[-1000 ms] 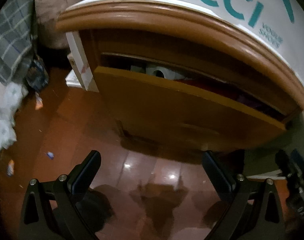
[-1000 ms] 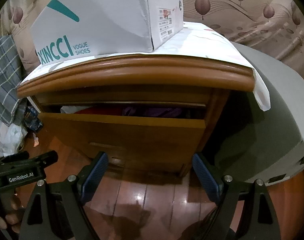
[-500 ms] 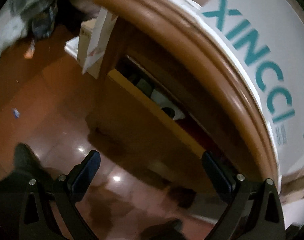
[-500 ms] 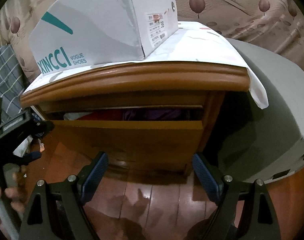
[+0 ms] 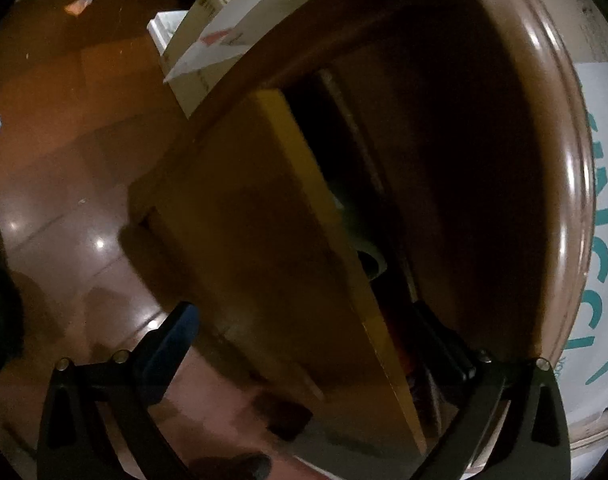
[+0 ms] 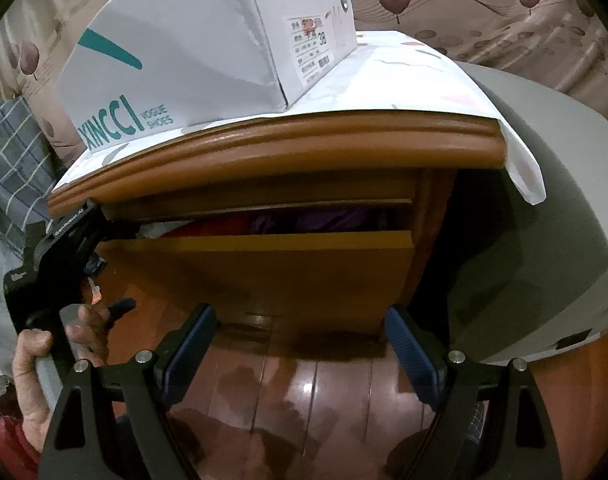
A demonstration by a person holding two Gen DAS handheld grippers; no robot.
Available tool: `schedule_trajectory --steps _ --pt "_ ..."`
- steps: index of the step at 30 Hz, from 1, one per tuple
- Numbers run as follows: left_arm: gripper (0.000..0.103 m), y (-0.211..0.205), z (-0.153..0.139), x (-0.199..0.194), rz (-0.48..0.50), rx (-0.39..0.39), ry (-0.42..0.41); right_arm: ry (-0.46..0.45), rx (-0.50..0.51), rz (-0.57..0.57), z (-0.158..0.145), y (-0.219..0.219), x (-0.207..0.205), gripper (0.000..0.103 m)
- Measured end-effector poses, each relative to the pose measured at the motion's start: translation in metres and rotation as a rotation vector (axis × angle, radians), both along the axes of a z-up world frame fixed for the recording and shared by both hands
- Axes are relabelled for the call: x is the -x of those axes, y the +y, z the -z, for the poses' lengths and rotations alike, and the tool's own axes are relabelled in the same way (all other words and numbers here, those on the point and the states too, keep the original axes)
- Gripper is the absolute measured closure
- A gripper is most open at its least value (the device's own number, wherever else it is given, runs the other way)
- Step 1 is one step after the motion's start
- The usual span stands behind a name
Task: Take underwear out of drawer
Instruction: 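Hook the left tool on the drawer front and pull the drawer open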
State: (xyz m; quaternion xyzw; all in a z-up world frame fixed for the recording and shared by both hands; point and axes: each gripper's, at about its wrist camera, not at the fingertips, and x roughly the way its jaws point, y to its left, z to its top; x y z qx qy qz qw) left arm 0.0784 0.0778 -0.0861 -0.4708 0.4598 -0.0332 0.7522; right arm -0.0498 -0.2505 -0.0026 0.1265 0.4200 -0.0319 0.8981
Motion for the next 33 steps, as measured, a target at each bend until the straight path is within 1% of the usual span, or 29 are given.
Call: schedule_trajectory --steps 3,5,7,11,13,16,19,20,23,25,27,29,30,31,33 --pt "0.0 0.0 0.007 0.0 -0.008 0.043 0.003 -0.001 -0.003 -0.006 -0.001 0.002 0.001 0.014" --pt "0.0 0.001 0.012 0.001 -0.016 0.029 0.03 -0.003 -0.005 -0.007 -0.002 0.002 0.001 0.014" --pt "0.0 0.0 0.017 0.001 -0.019 0.061 0.028 -0.003 -0.004 -0.006 -0.002 0.001 0.001 0.014" --pt "0.0 0.002 0.023 -0.001 -0.032 0.057 0.03 -0.011 0.016 0.02 -0.004 -0.001 0.004 0.014" --pt "0.0 -0.001 0.027 -0.002 -0.048 0.069 0.056 -0.023 0.035 0.04 -0.007 -0.003 0.005 0.014" --pt "0.0 -0.003 0.036 -0.007 -0.076 0.112 0.102 -0.038 0.042 0.07 -0.01 -0.008 0.008 0.014" --pt "0.0 -0.004 0.045 -0.014 -0.097 0.119 0.135 -0.039 0.04 0.081 -0.012 -0.011 0.008 0.014" --pt "0.0 -0.004 0.049 -0.014 -0.112 0.131 0.138 -0.037 0.038 0.083 -0.012 -0.011 0.008 0.014" --pt "0.0 -0.005 0.048 -0.01 -0.131 0.145 0.119 -0.037 0.038 0.084 -0.012 -0.011 0.008 0.014" --pt "0.0 -0.007 0.052 -0.007 -0.148 0.158 0.126 -0.042 0.037 0.086 -0.014 -0.012 0.01 0.014" --pt "0.0 -0.006 0.05 -0.007 -0.154 0.166 0.135 -0.047 0.037 0.088 -0.015 -0.013 0.011 0.014" --pt "0.0 -0.006 0.045 -0.009 -0.144 0.136 0.145 -0.05 0.045 0.091 -0.015 -0.012 0.012 0.014" --pt "0.0 -0.005 0.04 -0.012 -0.126 0.09 0.147 -0.052 0.05 0.092 -0.016 -0.012 0.013 0.014" --pt "0.0 -0.005 0.037 -0.013 -0.113 0.069 0.147 -0.054 0.054 0.094 -0.016 -0.012 0.014 0.014" --pt "0.0 -0.003 0.039 -0.01 -0.098 0.072 0.15 -0.055 0.059 0.1 -0.016 -0.013 0.014 0.014"
